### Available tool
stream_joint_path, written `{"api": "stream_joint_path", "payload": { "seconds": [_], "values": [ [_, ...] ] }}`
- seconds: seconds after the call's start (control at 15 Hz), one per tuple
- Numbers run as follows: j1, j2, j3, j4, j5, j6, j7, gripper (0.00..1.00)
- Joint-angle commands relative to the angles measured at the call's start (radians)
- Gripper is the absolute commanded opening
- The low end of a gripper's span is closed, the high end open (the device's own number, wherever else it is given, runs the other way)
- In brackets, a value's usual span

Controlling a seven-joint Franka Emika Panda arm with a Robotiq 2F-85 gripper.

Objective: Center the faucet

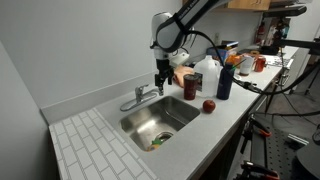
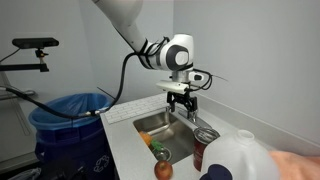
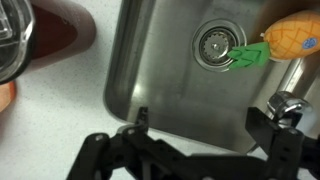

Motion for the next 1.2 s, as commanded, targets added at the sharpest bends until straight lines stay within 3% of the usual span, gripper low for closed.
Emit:
{"api": "stream_joint_path", "payload": {
  "seconds": [0.0, 0.6, 1.13],
  "values": [
    [0.018, -0.037, 0.005, -0.021, 0.028, 0.001, 0.027, 1.00],
    [0.050, -0.140, -0.054, -0.045, -0.138, -0.021, 0.156, 1.00],
    [0.039, -0.316, -0.025, -0.091, -0.095, -0.092, 0.177, 1.00]
  ]
}}
